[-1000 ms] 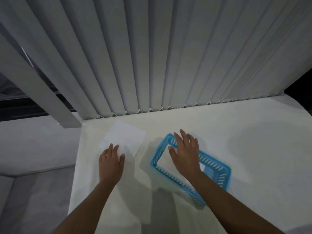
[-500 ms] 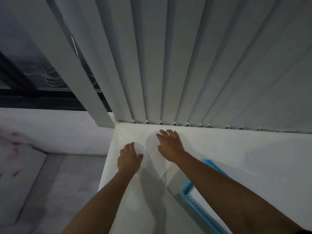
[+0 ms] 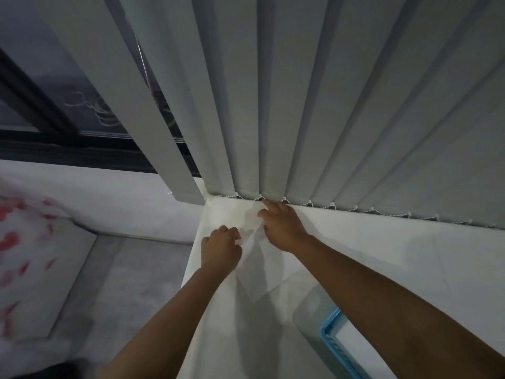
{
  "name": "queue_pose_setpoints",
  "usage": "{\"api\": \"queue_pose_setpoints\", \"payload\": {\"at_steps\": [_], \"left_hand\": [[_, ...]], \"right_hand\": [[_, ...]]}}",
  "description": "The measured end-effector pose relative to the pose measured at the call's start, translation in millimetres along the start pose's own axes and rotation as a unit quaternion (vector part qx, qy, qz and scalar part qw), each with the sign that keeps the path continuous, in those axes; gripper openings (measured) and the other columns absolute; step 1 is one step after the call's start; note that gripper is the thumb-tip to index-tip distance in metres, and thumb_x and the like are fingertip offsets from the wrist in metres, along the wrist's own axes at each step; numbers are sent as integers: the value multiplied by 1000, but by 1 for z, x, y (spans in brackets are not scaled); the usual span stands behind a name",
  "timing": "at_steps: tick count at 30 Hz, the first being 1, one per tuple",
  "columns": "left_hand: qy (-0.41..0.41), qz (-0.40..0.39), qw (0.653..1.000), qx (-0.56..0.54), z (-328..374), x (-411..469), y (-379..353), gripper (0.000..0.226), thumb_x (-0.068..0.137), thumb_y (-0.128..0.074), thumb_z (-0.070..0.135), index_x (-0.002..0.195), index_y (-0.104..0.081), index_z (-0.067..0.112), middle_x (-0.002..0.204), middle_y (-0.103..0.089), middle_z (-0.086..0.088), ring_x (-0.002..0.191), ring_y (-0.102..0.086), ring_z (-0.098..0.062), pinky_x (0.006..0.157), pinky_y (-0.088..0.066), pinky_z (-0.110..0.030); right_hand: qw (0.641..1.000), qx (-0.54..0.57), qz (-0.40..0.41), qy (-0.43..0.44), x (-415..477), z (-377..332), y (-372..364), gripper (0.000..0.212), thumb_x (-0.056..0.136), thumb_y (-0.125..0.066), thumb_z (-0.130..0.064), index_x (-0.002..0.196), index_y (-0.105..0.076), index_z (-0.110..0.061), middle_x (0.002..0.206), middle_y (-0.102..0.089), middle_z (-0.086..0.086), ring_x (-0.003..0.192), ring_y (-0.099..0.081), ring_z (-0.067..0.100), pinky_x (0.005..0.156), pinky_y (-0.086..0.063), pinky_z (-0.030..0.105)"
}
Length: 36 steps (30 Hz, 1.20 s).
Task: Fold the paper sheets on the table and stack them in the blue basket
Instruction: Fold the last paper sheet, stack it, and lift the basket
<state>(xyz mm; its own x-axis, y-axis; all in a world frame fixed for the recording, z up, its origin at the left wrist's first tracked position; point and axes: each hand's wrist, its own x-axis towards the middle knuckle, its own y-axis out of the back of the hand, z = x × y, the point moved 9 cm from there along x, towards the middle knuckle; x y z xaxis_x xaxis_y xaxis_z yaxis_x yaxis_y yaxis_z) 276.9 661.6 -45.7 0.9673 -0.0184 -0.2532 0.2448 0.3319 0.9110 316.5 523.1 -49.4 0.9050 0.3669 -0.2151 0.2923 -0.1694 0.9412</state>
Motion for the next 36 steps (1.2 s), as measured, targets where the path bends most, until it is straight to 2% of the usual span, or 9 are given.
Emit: {"api": "queue_pose_setpoints", "payload": {"at_steps": [4, 8, 11, 16, 19, 23, 28, 33, 36], "left_hand": [[-67, 15, 997, -26, 7, -11, 8, 28, 79, -54, 13, 106, -60, 16, 106, -61, -1, 101, -57, -25, 82, -43, -34], [-133, -49, 987, -79, 19, -42, -9, 23, 80, -58, 18, 103, -56, 18, 106, -63, 0, 96, -57, -22, 81, -45, -29], [-156, -82, 981, -77, 18, -63, -26, 39, 76, -62, 26, 114, -53, 22, 120, -60, 4, 110, -54, -20, 90, -41, -28], [-108, -124, 982, -89, 11, -74, -41, 57, 71, -54, 41, 126, -47, 25, 142, -41, 7, 134, -32, -17, 109, -29, -32], [-56, -85, 985, -142, 12, -65, -36, 47, 83, -55, 38, 126, -47, 22, 138, -47, 4, 128, -39, -20, 104, -35, -31], [-32, -21, 996, -81, 18, -49, -31, 35, 93, -49, 36, 124, -48, 19, 125, -57, -2, 113, -54, -22, 95, -47, -35], [2, -42, 998, -39, 24, -32, -36, 35, 92, -48, 37, 123, -47, 19, 119, -62, -2, 110, -59, -24, 90, -48, -36], [-4, -131, 991, -41, 28, -19, -53, 22, 88, -51, 31, 101, -56, 14, 109, -65, -6, 104, -59, -26, 83, -46, -33], [13, -157, 981, -110, 27, -19, -52, 10, 83, -56, 24, 79, -50, 16, 95, -62, -8, 94, -57, -26, 72, -38, -28]], "right_hand": [[997, -18, 72, 24, -15, -2, 23, 25, 87, -49, -15, 105, -66, -19, 129, -58, 0, 122, -46, 25, 108, -22, 35], [997, -26, 64, 36, -49, 8, 21, 24, 82, -52, -15, 97, -70, -22, 106, -69, -4, 110, -53, 22, 108, -26, 37], [996, -47, 56, 46, -79, 18, 10, 22, 80, -54, -16, 93, -71, -22, 100, -71, -3, 109, -57, 25, 110, -27, 42], [997, -61, -44, 19, -108, 24, -12, 42, 86, -46, -11, 122, -62, -24, 131, -59, -5, 130, -40, 21, 117, -5, 40], [997, -65, -34, 3, -106, 16, -12, 48, 92, -40, -16, 140, -45, -22, 149, -43, -1, 138, -32, 24, 117, -7, 41], [995, -74, -58, -19, -96, 0, -27, 54, 100, -32, -31, 151, -20, -20, 161, -17, 1, 146, -15, 27, 118, -4, 48], [991, -80, -92, -51, -96, 1, -46, 59, 100, -31, -38, 153, -10, -22, 163, -5, -2, 148, -5, 30, 117, 2, 51], [988, -67, -101, -99, -101, 29, -40, 59, 100, -29, -35, 153, -7, -25, 163, -1, -6, 147, -4, 30, 118, 2, 52], [983, -64, -110, -135, -104, 43, -29, 59, 100, -27, -37, 153, -6, -24, 163, -1, -6, 147, -2, 29, 118, 2, 52]]}}
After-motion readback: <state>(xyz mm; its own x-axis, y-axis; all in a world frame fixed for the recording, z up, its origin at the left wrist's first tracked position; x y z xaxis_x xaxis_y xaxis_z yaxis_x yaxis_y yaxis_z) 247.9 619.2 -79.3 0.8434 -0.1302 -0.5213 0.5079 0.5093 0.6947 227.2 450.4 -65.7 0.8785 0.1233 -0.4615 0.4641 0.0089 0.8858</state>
